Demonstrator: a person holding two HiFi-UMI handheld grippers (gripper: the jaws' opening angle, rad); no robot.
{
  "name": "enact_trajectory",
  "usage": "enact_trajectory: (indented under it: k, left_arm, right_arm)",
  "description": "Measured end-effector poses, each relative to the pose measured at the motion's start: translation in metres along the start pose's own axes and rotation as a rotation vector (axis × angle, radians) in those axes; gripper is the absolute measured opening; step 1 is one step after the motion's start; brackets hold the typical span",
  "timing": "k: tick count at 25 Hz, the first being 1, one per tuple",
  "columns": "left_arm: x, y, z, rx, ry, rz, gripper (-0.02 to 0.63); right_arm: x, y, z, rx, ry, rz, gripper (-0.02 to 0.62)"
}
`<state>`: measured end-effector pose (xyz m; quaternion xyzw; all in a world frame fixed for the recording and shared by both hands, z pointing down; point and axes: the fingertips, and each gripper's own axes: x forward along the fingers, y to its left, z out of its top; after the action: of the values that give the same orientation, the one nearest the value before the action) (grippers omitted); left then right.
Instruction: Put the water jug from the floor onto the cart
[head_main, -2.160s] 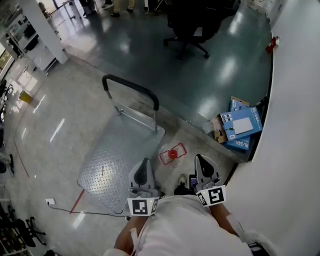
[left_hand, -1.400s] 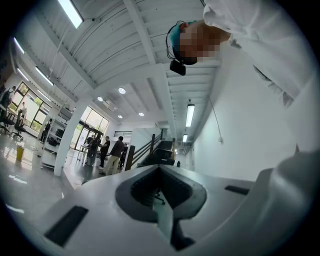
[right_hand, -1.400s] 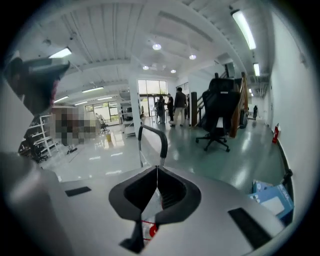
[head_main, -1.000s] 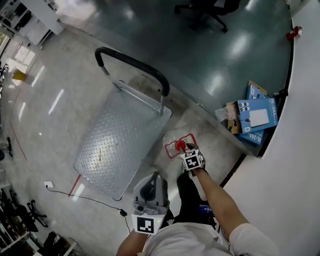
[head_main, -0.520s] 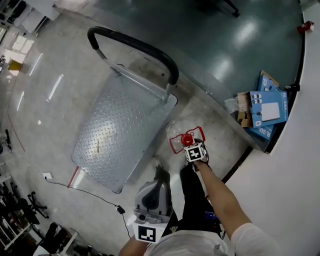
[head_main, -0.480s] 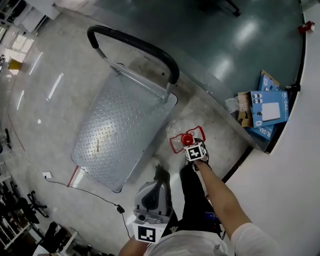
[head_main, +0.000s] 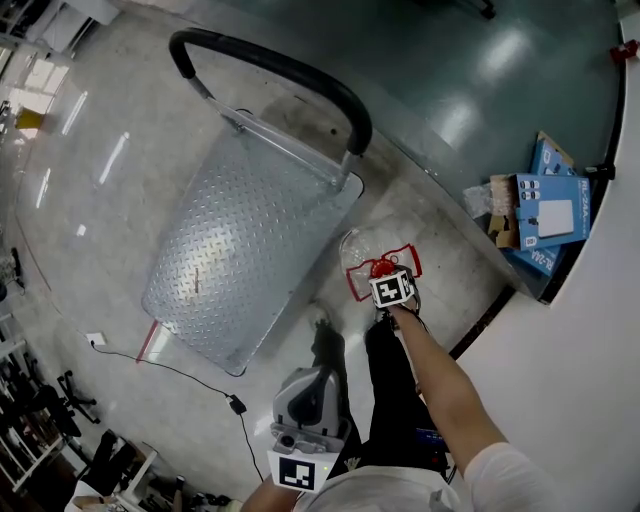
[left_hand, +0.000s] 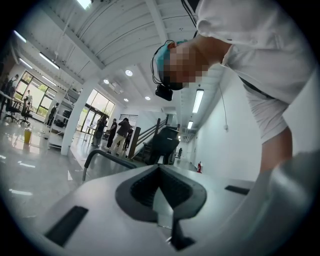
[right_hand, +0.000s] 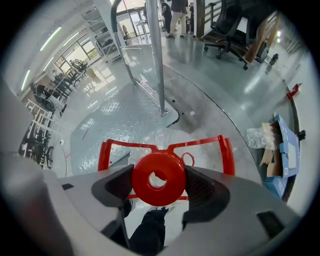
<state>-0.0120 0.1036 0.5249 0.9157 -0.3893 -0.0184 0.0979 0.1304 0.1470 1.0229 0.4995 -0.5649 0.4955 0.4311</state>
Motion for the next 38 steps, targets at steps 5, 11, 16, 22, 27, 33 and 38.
enact_trajectory:
  k: [5, 11, 16, 22, 27, 33, 38]
  left_arm:
    - [-0.004, 0.005, -0.007, -0.018, 0.009, 0.013, 0.003]
    - [-0.008, 0.01, -0.003, -0.014, 0.005, 0.017, 0.003]
    - [-0.012, 0.008, 0.01, -0.004, -0.024, 0.038, 0.003]
    - [-0.013, -0.003, 0.044, 0.023, -0.064, 0.062, 0.003]
    - [-0.015, -0.012, 0.078, 0.021, -0.117, 0.101, 0.003]
    - [-0.028, -0.016, 0.101, 0.053, -0.154, 0.151, 0.003]
    - [-0.035, -0.015, 0.114, 0.084, -0.161, 0.228, 0.003]
  right_arm:
    - [0.003, 0.001, 0.003, -0.006, -0.008, -0.007, 0.301]
    - [-0.003, 0.002, -0.004, -0.03, 0.023, -0.025, 0.305]
    - [-0.032, 0.01, -0.001, -0.112, 0.014, -0.024, 0.305]
    - [-0.093, 0.023, -0.001, -0.191, 0.023, 0.019, 0.305]
    - [-0.145, 0.033, 0.003, -0.247, 0.03, 0.041, 0.305]
    - [-0.192, 0.044, 0.01, -0.313, 0.014, 0.063, 0.305]
    - [-0.217, 0.054, 0.019, -0.386, -0.007, 0.074, 0.305]
